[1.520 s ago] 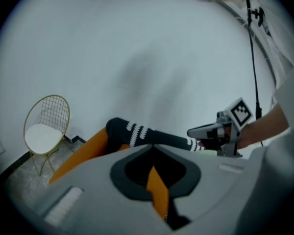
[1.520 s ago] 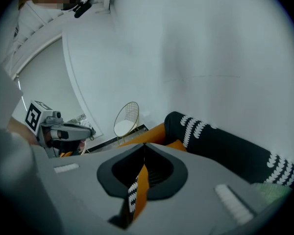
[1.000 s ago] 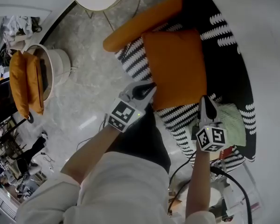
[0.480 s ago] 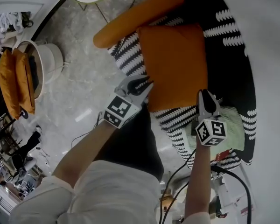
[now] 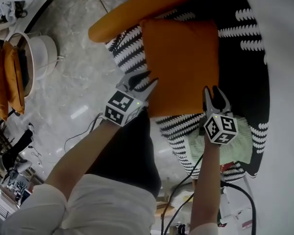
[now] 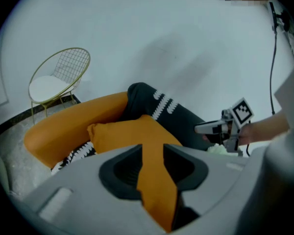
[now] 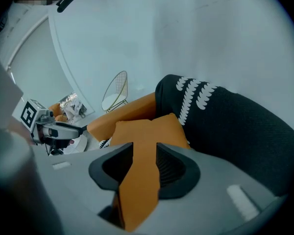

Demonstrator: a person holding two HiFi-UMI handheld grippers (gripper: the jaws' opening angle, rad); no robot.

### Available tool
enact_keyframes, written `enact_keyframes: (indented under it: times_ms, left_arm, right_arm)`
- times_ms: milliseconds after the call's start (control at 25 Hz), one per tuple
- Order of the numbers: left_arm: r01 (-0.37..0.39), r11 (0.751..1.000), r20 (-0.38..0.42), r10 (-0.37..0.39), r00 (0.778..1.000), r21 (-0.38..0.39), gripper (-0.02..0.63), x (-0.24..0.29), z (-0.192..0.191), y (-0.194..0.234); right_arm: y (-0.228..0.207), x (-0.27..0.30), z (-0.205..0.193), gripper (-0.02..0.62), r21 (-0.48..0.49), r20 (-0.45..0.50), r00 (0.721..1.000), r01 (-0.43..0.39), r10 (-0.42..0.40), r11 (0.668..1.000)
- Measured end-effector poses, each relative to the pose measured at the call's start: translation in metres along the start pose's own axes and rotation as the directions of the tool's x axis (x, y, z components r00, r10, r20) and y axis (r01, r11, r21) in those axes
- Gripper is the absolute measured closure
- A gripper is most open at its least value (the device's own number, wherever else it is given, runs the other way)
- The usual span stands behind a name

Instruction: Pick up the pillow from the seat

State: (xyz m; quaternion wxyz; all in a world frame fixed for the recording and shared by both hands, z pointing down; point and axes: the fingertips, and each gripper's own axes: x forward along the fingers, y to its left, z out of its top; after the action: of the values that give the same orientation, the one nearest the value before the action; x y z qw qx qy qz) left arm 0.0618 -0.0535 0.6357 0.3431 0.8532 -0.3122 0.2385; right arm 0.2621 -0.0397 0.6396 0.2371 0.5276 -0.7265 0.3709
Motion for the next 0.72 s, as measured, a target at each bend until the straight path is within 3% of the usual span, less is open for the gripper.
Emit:
enact_keyframes:
  times_ms: [200, 440, 720]
  left_arm:
    - [-0.019, 0.998, -0.018, 0.018, 1.000, -0.063, 0.462, 0.019, -0.020, 0.016]
    - [-0.015, 0.993, -0.056, 0.009, 0.998, -0.115, 0.402, 0.048, -0.049, 0.023]
    - [-0.069, 0.960, -0.063, 0.054, 0.997, -0.270, 0.388, 0.077, -0.076, 0.050]
  right_arm:
    - [-0.013, 0.029, -0.019, 0.406, -0.007, -0.053, 0.999, -0.011, 0.011, 1.000]
    - [-0.032, 0.061, -0.050, 0.346, -0.017, -0.120, 0.993, 0.007, -0.009, 1.000]
    - [-0.059, 0.090, -0.059, 0.307, -0.042, -0.163, 0.986, 0.013, -0.020, 0.999]
